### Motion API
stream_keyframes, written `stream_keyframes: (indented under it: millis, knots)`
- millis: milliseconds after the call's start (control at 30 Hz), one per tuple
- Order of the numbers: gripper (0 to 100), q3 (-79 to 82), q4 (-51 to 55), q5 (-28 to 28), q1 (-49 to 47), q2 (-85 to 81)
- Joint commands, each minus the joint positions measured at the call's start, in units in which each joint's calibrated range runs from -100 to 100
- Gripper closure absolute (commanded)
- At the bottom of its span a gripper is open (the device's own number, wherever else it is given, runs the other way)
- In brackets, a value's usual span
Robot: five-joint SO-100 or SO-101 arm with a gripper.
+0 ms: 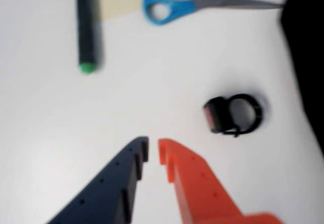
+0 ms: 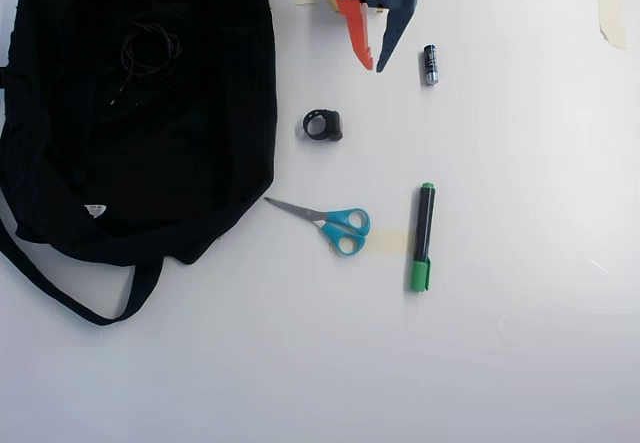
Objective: Put the cable into the black bag
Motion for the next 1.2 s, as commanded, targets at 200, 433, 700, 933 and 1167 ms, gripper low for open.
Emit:
stream_keyframes:
  millis: [200,433,700,933,1167]
  knots:
    - [98,23.8,-6.6,6.6,-1.5,-21.9]
    - [98,37.5,-6.5,6.6,-1.9,-35.3]
    - [98,50.2,-5.8,7.0,-2.0,-45.6]
    - [98,57.2,-5.8,6.6,-2.0,-47.6]
    - [97,59.1,-3.4,6.6,-1.9,-47.7]
